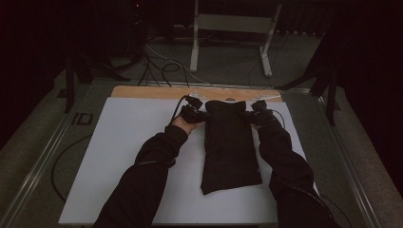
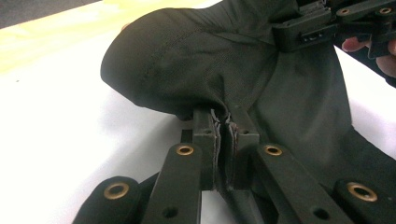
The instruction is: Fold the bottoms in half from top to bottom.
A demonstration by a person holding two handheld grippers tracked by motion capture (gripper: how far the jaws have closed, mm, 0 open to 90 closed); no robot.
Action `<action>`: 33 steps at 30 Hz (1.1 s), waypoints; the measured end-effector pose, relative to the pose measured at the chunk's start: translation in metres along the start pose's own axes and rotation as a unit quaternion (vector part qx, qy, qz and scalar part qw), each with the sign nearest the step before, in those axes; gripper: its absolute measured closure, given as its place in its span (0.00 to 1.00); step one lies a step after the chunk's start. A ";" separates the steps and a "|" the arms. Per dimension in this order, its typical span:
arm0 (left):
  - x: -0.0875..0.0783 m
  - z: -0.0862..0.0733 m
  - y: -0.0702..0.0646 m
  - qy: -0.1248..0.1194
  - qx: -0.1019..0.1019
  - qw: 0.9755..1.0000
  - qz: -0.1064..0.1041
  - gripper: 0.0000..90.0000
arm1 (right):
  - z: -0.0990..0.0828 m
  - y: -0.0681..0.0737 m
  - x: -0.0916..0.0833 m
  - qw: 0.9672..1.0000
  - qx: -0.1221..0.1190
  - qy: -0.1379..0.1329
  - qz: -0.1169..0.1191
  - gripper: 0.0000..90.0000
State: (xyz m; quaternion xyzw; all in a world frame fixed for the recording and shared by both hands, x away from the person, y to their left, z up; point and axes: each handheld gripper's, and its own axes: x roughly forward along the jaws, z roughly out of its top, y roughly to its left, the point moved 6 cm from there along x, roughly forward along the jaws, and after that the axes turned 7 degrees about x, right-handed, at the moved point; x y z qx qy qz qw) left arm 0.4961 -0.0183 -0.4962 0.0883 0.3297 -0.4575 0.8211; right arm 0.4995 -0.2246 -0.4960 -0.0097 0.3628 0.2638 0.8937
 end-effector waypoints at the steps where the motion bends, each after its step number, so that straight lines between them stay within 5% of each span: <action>1: -0.002 0.001 -0.002 0.000 0.003 1.000 -0.001 0.94 | 0.000 0.001 -0.003 1.000 0.002 -0.004 0.003 0.94; 13: -0.012 -0.006 -0.026 0.008 0.020 0.999 -0.035 0.94 | -0.018 0.009 -0.023 1.000 -0.007 -0.011 0.018 0.93; 33: -0.026 -0.023 -0.043 0.007 0.022 0.998 -0.061 0.94 | -0.040 0.028 -0.044 0.999 -0.020 -0.017 0.041 0.94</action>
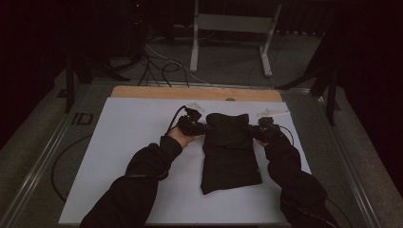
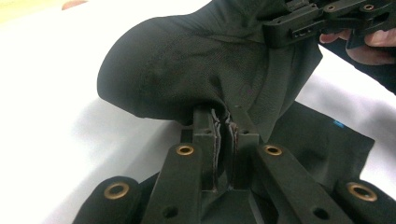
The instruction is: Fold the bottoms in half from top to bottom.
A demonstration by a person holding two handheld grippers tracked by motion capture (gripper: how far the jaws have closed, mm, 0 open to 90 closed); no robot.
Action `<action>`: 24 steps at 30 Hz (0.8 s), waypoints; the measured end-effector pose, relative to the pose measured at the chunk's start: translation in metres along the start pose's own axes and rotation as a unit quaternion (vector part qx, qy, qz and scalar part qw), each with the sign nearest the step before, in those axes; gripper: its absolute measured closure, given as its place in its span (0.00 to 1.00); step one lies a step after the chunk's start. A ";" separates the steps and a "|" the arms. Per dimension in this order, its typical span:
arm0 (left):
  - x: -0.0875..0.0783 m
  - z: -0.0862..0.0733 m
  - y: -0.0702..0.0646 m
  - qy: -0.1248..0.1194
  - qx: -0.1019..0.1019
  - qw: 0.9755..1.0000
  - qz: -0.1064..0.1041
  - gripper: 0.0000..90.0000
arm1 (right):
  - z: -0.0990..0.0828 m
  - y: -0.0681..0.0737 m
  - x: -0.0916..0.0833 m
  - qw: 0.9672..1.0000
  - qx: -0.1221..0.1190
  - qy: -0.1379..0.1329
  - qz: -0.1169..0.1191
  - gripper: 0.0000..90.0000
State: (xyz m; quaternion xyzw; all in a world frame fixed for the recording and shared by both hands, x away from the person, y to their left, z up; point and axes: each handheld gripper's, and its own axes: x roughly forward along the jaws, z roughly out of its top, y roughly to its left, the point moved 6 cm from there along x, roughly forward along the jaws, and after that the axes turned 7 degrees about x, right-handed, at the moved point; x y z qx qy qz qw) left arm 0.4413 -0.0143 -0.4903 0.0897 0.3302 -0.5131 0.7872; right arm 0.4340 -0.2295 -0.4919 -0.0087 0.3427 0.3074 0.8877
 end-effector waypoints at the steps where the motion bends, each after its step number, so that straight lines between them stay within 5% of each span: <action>1: -0.001 -0.001 -0.001 -0.001 0.001 1.000 -0.001 0.94 | -0.001 0.002 -0.001 1.000 0.004 0.000 0.000 0.93; 24: -0.008 -0.018 -0.033 0.001 0.007 1.000 -0.027 0.94 | -0.025 0.022 -0.023 1.000 -0.012 0.002 0.009 0.93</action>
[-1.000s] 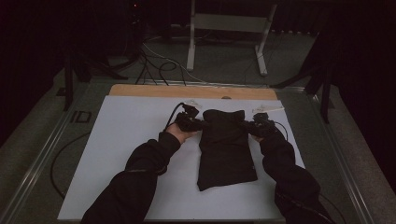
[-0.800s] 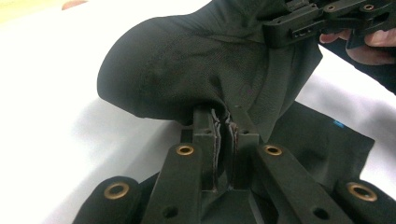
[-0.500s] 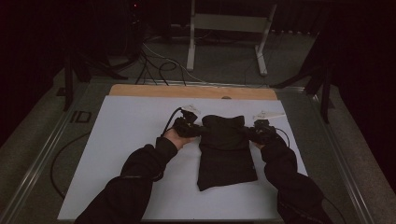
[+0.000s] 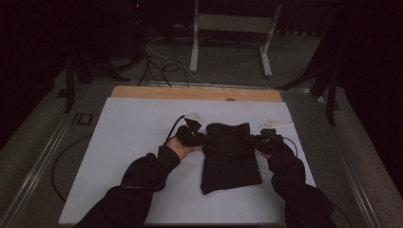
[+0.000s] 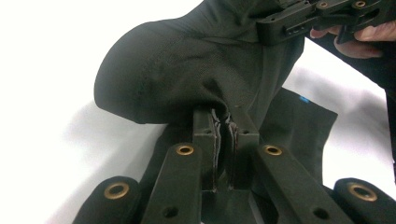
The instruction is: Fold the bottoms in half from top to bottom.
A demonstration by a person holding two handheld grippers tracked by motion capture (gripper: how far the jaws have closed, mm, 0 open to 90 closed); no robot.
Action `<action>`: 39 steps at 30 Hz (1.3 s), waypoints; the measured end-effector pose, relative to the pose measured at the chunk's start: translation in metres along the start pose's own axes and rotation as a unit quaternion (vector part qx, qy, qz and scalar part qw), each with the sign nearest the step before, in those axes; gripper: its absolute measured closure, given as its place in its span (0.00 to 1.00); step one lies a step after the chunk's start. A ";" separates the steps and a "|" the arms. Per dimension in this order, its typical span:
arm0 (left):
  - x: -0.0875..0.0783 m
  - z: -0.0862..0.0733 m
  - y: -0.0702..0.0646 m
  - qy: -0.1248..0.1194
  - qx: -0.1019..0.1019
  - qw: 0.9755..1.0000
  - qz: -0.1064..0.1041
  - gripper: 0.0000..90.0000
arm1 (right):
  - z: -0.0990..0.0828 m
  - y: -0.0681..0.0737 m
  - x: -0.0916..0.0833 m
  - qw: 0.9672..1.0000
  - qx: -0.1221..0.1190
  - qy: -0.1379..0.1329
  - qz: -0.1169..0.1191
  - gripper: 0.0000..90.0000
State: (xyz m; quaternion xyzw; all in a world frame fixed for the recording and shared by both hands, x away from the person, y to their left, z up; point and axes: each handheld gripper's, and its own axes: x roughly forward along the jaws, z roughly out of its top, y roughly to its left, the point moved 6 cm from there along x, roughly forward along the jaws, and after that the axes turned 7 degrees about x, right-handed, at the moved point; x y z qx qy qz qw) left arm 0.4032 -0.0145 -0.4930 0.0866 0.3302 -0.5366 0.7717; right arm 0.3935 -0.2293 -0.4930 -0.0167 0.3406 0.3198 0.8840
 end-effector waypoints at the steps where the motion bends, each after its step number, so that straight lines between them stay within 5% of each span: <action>1: -0.001 0.000 -0.001 0.000 -0.001 1.000 -0.001 0.94 | -0.002 0.001 -0.002 1.000 -0.001 -0.003 0.001 0.93; 15: -0.007 -0.010 -0.023 -0.002 0.006 1.000 -0.017 0.94 | -0.017 0.014 -0.017 1.000 0.001 -0.008 0.013 0.93; 26: -0.008 -0.025 -0.043 0.004 0.025 1.000 -0.016 0.94 | -0.035 0.024 -0.018 1.000 -0.006 0.012 0.010 0.93; 39: 0.000 -0.044 -0.053 0.008 0.020 0.999 -0.025 0.94 | -0.057 0.030 -0.018 0.999 -0.006 0.033 0.011 0.93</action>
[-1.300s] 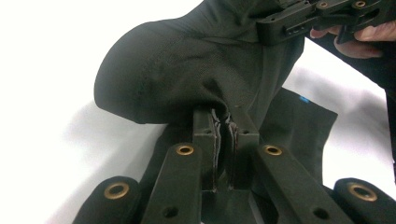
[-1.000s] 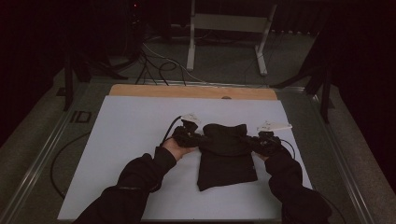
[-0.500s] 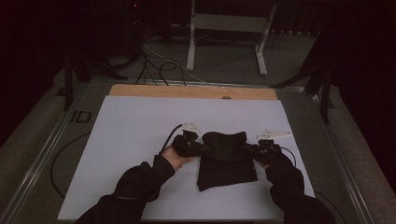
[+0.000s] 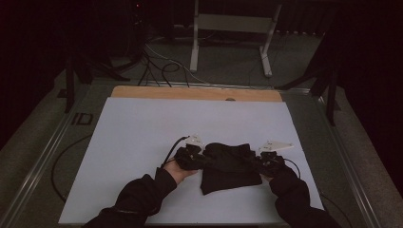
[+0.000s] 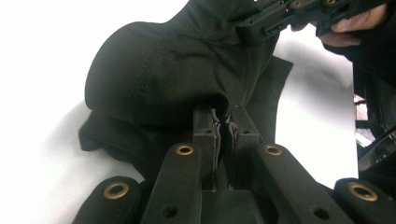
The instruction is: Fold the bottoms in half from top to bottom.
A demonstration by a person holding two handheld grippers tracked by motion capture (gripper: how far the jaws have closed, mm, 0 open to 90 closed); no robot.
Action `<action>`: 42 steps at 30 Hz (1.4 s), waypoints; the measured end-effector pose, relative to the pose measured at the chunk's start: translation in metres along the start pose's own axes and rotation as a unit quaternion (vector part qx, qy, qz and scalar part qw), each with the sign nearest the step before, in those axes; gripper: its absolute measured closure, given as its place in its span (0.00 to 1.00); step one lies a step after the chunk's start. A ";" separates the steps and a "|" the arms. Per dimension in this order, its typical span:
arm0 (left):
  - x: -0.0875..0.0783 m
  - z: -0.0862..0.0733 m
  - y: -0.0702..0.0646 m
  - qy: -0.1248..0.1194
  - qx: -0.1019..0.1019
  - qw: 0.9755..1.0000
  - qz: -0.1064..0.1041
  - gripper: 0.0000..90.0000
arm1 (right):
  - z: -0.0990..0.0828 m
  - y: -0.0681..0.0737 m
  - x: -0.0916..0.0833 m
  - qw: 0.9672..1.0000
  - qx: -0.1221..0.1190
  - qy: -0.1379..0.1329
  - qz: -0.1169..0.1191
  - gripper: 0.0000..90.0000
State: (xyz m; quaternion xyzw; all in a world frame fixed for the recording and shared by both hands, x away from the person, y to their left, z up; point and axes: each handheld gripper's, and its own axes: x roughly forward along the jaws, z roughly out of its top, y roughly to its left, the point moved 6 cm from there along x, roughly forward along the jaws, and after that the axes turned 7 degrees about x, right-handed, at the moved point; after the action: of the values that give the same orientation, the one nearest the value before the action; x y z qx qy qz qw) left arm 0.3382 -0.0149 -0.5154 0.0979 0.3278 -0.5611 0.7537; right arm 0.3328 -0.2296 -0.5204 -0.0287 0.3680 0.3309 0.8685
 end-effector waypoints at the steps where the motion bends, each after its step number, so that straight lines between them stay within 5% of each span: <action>1: 0.001 -0.001 -0.001 0.002 0.001 1.000 -0.001 0.94 | -0.002 0.000 -0.001 1.000 0.001 0.002 -0.002 0.93; 9: 0.005 -0.009 -0.004 0.016 -0.001 1.000 0.002 0.94 | -0.014 0.006 -0.006 1.000 0.001 0.009 -0.001 0.93; 22: 0.011 -0.027 -0.016 0.033 -0.011 0.999 -0.024 0.94 | -0.028 0.007 -0.003 1.000 0.010 0.029 0.000 0.93; 32: 0.013 -0.038 -0.016 0.044 -0.010 0.999 -0.011 0.94 | -0.037 0.008 0.001 0.999 0.003 0.048 -0.002 0.92; 42: 0.016 -0.047 -0.018 0.046 -0.021 0.998 -0.022 0.93 | -0.043 0.010 -0.001 0.999 -0.005 0.054 0.002 0.91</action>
State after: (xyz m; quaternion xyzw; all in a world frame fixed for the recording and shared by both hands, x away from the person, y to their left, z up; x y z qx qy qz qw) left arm 0.3063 -0.0097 -0.5573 0.1005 0.3760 -0.5656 0.7270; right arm 0.2996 -0.2350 -0.5490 -0.0501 0.4125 0.3323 0.8467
